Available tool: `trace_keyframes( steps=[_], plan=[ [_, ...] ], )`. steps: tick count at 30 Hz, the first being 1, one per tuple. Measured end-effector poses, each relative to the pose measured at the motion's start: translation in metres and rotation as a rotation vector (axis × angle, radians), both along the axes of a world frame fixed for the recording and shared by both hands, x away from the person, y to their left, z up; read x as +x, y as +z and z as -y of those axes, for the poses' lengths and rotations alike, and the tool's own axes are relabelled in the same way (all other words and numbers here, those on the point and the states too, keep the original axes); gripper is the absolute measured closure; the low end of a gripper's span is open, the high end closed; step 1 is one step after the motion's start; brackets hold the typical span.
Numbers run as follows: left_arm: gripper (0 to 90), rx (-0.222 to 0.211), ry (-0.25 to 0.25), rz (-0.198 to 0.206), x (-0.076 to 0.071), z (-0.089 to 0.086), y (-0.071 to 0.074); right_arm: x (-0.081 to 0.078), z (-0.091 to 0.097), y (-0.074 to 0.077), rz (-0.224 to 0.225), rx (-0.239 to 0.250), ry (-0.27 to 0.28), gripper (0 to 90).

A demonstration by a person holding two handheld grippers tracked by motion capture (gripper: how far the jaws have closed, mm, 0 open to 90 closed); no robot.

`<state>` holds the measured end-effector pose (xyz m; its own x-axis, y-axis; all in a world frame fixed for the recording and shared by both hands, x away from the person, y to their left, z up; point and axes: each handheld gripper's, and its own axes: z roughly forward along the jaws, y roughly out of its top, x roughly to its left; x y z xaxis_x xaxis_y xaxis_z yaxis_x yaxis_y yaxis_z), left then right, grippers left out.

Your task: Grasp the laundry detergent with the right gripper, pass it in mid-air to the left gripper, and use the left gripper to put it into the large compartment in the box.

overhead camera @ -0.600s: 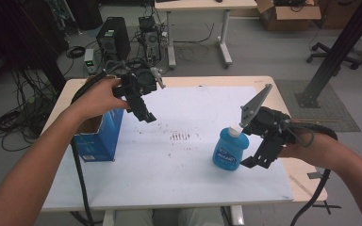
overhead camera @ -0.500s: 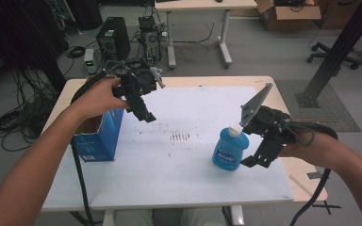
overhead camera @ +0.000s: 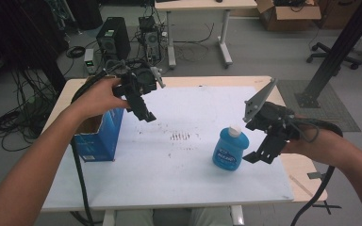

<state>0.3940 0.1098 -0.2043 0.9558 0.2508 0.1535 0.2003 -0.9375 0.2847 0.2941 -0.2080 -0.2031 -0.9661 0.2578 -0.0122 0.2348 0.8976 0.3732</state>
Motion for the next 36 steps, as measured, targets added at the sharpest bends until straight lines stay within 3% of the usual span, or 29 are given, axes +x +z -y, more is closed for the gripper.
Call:
trace_keyframes(
  steps=[18,36],
  plan=[
    [5.5,0.001,-0.006,-0.002,0.0,0.001,0.0,0.01,0.019,0.0,0.015,0.008,-0.089,6.3],
    [5.5,0.005,-0.009,0.0,0.002,0.001,-0.001,0.019,0.037,-0.017,0.003,0.027,-0.158,6.2]
  ],
)
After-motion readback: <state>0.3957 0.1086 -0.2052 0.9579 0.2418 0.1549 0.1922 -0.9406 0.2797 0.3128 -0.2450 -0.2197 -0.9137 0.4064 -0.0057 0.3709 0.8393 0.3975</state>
